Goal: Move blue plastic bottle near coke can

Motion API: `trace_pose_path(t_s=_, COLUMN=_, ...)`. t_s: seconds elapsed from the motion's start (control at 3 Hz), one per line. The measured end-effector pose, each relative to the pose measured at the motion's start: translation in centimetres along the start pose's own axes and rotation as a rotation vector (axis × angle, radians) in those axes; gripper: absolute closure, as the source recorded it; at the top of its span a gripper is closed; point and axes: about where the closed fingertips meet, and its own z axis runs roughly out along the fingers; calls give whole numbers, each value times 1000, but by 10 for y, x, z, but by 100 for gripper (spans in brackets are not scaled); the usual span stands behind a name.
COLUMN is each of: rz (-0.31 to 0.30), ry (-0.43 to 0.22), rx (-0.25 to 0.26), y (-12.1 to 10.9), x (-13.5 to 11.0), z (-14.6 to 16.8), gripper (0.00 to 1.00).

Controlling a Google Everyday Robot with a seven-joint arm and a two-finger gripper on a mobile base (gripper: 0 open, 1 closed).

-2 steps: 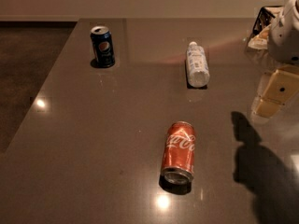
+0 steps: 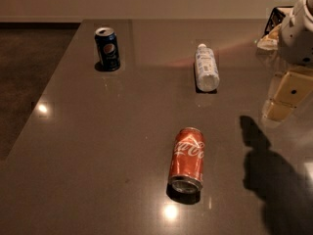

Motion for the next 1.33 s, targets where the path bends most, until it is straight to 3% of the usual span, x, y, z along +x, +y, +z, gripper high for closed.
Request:
trace_pose_path(t_s=0.67, rz=-218, ry=15, rx=-61, y=-32, x=-3, z=39, gripper=0)
trace_pose_path(t_s=1.33, rz=-485, ry=-42, rx=-52, y=-76, x=-14, z=83, gripper=0)
